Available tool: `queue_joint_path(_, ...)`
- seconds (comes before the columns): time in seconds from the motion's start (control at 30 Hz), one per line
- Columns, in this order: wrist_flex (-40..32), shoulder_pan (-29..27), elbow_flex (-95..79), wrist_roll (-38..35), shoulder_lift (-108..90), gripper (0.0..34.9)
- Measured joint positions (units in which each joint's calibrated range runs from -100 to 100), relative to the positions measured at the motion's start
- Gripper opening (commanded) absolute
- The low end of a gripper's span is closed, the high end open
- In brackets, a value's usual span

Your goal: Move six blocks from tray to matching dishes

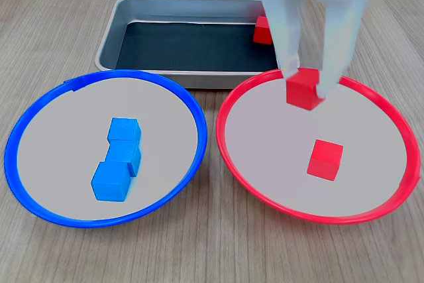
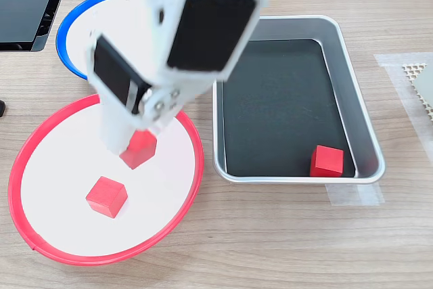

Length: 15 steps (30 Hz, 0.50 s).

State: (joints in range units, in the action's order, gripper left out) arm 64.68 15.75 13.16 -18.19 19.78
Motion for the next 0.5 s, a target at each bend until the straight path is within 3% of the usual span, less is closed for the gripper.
queue_joint_path(0.07,-1.88,0.35,-0.18,-0.83,1.28,18.2)
queue_joint_path(0.1,-2.53,-0.18,-0.36,-1.37,1.53,17.0)
queue_joint_path(0.17,-2.53,-0.35,-1.0,-1.76,1.53,5.6)
queue_joint_path(0.23,-1.79,-0.18,-2.18,-2.59,0.94,1.6)
queue_joint_path(0.33,2.04,0.09,-5.17,-4.49,-2.39,0.4)
queue_joint_path(0.5,17.13,-3.01,-15.7,-11.04,-15.09,0.3)
